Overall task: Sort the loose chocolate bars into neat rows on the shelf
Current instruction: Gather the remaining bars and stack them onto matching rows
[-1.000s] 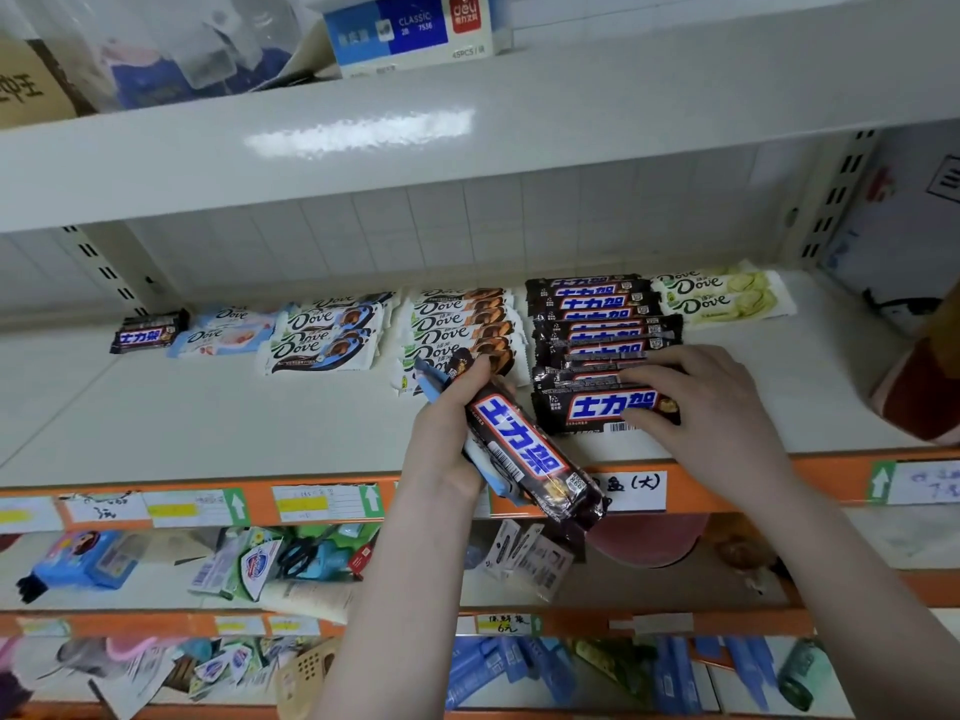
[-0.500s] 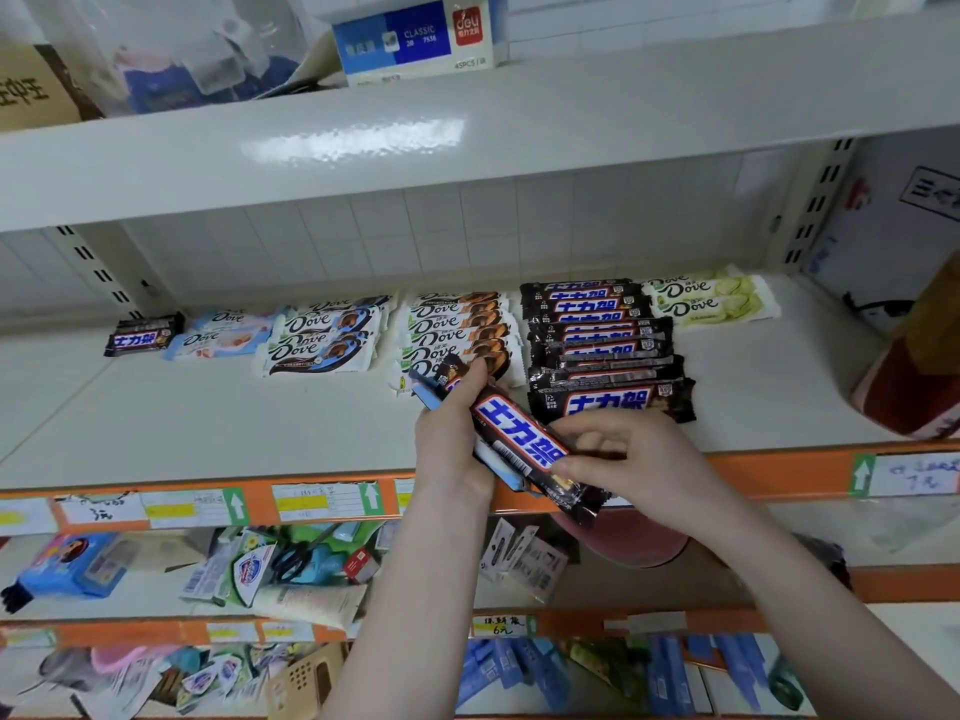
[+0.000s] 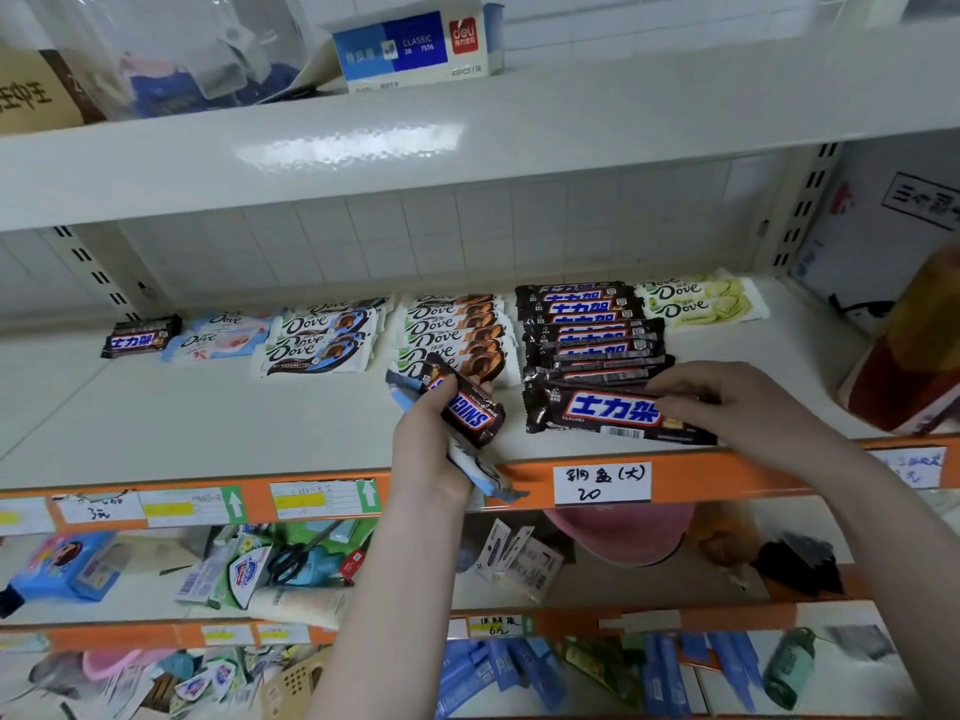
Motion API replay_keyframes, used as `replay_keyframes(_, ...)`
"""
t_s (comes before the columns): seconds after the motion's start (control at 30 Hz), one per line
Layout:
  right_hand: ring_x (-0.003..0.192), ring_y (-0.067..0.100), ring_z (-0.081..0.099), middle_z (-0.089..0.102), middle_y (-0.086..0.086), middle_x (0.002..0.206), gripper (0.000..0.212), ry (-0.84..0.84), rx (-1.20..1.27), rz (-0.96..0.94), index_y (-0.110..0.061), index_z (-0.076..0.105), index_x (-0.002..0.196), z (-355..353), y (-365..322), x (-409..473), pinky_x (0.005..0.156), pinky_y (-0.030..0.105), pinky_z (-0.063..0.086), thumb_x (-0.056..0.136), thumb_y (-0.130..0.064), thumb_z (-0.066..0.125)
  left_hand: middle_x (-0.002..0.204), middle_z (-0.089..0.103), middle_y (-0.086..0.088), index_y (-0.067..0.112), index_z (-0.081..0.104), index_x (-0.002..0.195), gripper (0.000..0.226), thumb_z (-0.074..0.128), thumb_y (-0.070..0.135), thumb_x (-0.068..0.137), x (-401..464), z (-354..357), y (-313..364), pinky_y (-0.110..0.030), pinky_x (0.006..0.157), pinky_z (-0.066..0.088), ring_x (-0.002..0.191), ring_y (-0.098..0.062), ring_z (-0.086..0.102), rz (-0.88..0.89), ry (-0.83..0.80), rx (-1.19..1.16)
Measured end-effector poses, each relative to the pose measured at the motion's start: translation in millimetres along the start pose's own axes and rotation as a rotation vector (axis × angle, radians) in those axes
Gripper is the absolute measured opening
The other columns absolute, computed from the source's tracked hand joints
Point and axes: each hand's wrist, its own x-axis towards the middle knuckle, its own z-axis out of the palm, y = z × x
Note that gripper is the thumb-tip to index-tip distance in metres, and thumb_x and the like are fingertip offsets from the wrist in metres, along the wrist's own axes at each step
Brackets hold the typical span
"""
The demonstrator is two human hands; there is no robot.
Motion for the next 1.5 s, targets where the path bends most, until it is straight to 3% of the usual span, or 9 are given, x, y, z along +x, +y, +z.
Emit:
replay_keyframes(0.2, 0.093, 0.005, 0.052, 0.057, -0.02, 0.096, 0.017, -0.022, -0.022, 0.012, -0.029, 0.064, 0.099, 7, 13, 4, 0.073, 0.012, 0.037, 0.089, -0.017, 0.058, 0.06, 0.066, -0.007, 0.004, 0.058, 0.086, 0.016, 0.045, 0.008, 0.093, -9, 4, -2, -0.027, 0.063, 0.054, 0.053, -0.014, 0.065, -0.04, -0.017, 0.029)
replay_keyframes(0.33, 0.096, 0.008, 0.051, 0.058, -0.011, 0.101, 0.019, 0.054, -0.072, -0.002, -0.024, 0.066, 0.104, 14, 10, 7, 0.074, 0.015, 0.037, 0.088, -0.018, 0.059, 0.062, 0.065, -0.008, 0.004, 0.058, 0.089, 0.012, 0.046, 0.007, 0.091, -14, 5, -3, -0.023, 0.053, 0.056, 0.052, -0.017, 0.065, -0.059, -0.015, 0.004)
replay_keyframes(0.53, 0.097, 0.012, 0.049, 0.054, -0.005, 0.1, 0.022, 0.159, -0.212, -0.027, -0.027, 0.066, 0.102, 19, 11, 7, 0.078, 0.026, 0.034, 0.081, -0.022, 0.067, 0.064, 0.065, -0.009, 0.004, 0.057, 0.089, 0.013, 0.045, 0.008, 0.091, -17, 4, -3, -0.023, 0.056, 0.055, 0.056, -0.018, 0.064, -0.058, -0.034, 0.008)
replay_keyframes(0.7, 0.111, 0.018, 0.041, 0.052, 0.001, 0.116, 0.035, 0.208, -0.353, -0.08, -0.027, 0.065, 0.114, 29, 13, 2, 0.092, 0.029, 0.031, 0.079, -0.024, 0.07, 0.064, 0.064, -0.01, 0.003, 0.056, 0.085, 0.014, 0.044, 0.007, 0.091, -19, 5, -3, -0.024, 0.057, 0.055, 0.056, -0.018, 0.063, -0.049, -0.039, 0.017)
replay_keyframes(0.8, 0.129, 0.022, 0.037, 0.048, -0.001, 0.138, 0.041, 0.185, -0.48, -0.174, -0.028, 0.056, 0.125, 33, 10, -1, 0.105, 0.037, 0.026, 0.085, -0.027, 0.063, 0.063, 0.064, -0.01, 0.003, 0.056, 0.083, 0.016, 0.043, 0.007, 0.091, -20, 5, -3, -0.023, 0.055, 0.055, 0.055, -0.018, 0.063, -0.046, -0.044, 0.035)
replay_keyframes(0.97, 0.14, 0.011, 0.022, 0.029, -0.011, 0.15, 0.049, 0.103, -0.596, -0.191, -0.029, 0.029, 0.143, 38, 7, -2, 0.112, 0.025, 0.012, 0.096, -0.036, 0.04, 0.062, 0.064, -0.01, 0.003, 0.056, 0.08, 0.016, 0.045, 0.007, 0.091, -21, 7, -5, -0.023, 0.052, 0.055, 0.053, -0.019, 0.063, -0.062, -0.023, 0.036)
replay_keyframes(1.37, 0.138, 0.013, 0.026, 0.035, -0.006, 0.148, 0.047, 0.163, -0.619, -0.153, -0.023, 0.037, 0.14, 38, 4, -6, 0.113, 0.027, 0.014, 0.095, -0.034, 0.043, 0.063, 0.066, -0.01, 0.002, 0.058, 0.084, 0.015, 0.044, 0.006, 0.09, -25, 3, -7, -0.023, 0.053, 0.055, 0.054, -0.018, 0.065, -0.063, -0.017, 0.035)
replay_keyframes(1.5, 0.119, 0.024, 0.051, 0.06, 0.004, 0.125, 0.033, 0.332, -0.456, -0.193, -0.013, 0.058, 0.124, 47, -9, -12, 0.101, 0.035, 0.036, 0.092, -0.022, 0.051, 0.088, 0.064, -0.017, 0.002, 0.056, 0.1, 0.015, 0.049, 0.007, 0.087, -30, 0, -10, -0.029, 0.058, 0.057, 0.07, -0.025, 0.063, -0.039, 0.034, 0.082)
